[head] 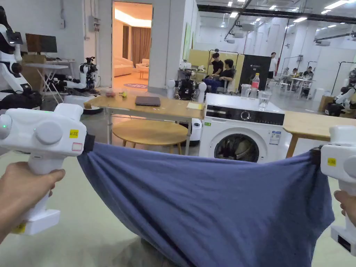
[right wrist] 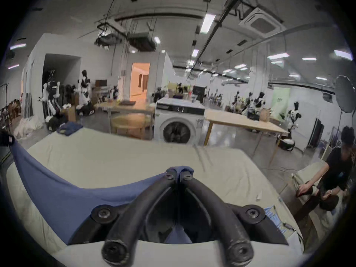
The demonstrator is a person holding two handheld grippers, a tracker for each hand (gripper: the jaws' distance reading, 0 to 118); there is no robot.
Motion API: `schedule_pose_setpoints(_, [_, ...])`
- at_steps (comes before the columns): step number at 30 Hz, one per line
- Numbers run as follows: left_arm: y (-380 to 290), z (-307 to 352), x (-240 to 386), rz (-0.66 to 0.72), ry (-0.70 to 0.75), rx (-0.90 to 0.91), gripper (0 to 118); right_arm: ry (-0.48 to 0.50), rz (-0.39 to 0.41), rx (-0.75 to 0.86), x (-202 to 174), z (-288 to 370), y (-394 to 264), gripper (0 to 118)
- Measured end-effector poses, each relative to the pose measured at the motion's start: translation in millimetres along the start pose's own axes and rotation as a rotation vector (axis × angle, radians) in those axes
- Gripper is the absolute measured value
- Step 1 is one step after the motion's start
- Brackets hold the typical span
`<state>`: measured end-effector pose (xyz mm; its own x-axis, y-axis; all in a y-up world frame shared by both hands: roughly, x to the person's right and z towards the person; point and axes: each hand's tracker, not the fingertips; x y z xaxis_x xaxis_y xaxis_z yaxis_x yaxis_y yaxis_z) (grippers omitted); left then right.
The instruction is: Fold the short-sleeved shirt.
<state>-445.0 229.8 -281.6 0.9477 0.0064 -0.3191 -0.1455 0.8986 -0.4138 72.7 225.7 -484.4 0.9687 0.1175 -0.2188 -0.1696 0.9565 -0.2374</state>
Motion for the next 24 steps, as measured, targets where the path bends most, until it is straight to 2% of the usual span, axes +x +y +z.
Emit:
schedule_pose_setpoints(8, [117,-12,3,0.000,0.013,0.097,0,-0.060,-0.042,0.109,22,8,86,0])
schedule_pose_setpoints(14, [173,-19,3,-0.006,0.034,0.152,0,-0.107,-0.038,0.169,22,-1,135,0])
schedule_pose_setpoints(24, [200,-28,7,-0.008,0.072,0.211,0,-0.162,-0.024,0.250,22,-8,180,0])
